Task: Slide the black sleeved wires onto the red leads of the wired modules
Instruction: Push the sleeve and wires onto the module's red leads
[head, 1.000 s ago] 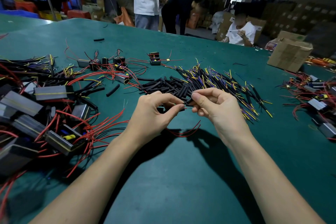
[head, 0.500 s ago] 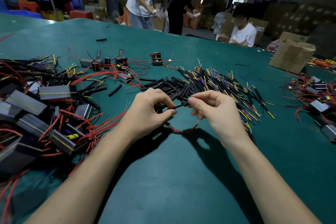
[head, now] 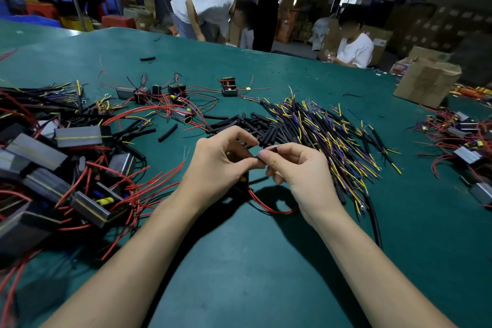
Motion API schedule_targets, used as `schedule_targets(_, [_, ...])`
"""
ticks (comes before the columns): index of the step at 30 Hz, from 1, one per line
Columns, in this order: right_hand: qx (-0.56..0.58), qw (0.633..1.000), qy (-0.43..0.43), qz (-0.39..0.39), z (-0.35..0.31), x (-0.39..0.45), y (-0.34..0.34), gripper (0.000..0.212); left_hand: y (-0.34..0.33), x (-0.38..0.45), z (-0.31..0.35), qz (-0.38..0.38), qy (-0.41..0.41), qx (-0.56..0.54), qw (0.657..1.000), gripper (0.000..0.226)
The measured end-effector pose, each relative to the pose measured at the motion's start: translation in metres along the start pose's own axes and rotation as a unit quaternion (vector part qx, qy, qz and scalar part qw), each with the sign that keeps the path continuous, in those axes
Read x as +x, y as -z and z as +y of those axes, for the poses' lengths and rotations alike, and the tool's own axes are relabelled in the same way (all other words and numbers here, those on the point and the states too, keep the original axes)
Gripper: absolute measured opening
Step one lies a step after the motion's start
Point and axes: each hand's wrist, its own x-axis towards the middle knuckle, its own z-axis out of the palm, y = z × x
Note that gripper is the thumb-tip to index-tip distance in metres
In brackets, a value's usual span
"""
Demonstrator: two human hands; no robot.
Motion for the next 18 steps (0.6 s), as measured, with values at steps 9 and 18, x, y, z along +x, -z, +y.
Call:
schedule_targets(9, [-0.005,1.0,-0.017,-0.012,-0.003,0.004,0.011,0.006,0.0,0.0,0.002,-0.023,-0.021,0.024,0.999,0.005])
schedule_targets(18, [-0.047,0.998,0.013,0.039,-0.003,0.004,0.009,0.009,0.017,0.006,0.002,-0.096,0.012,0.182,0.978,0.013])
